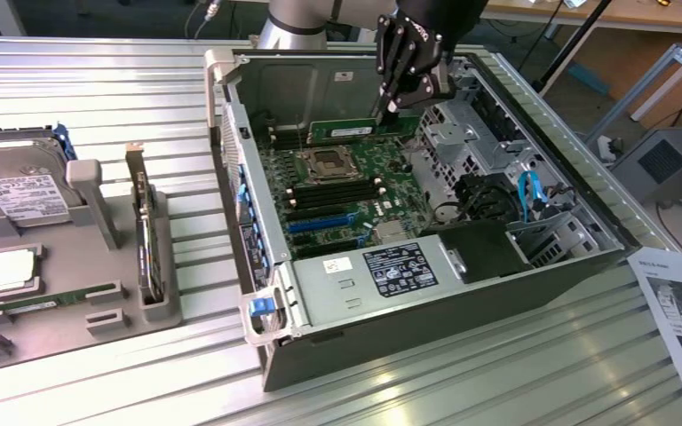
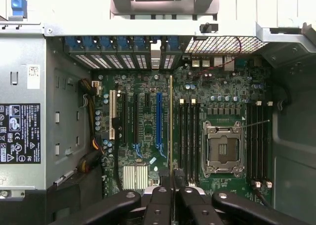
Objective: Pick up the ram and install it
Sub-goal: 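Insert the ram into the slot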
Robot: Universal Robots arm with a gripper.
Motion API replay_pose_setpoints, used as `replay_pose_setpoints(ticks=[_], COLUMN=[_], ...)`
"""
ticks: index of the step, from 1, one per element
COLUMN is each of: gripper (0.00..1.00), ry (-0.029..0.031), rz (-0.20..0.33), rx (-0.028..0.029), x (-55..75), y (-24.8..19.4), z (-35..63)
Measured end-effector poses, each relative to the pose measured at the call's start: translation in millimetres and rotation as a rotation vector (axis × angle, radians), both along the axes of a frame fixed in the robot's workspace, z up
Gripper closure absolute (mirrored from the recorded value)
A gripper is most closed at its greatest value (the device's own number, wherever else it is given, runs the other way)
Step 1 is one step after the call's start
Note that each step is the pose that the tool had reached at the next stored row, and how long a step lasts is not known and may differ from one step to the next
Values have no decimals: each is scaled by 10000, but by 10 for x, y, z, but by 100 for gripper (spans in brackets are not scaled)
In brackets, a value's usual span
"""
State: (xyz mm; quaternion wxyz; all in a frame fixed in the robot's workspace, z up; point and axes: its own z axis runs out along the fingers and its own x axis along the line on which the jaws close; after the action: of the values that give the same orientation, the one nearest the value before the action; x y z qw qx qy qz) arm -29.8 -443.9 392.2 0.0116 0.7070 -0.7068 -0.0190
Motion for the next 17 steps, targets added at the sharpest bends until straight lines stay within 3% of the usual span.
replay_pose_setpoints(ticks=[9,17], gripper=[88,88], ry=[0,1], rz=[0,0], rx=[8,19], x=[0,0], y=[1,0], z=[-3,-109])
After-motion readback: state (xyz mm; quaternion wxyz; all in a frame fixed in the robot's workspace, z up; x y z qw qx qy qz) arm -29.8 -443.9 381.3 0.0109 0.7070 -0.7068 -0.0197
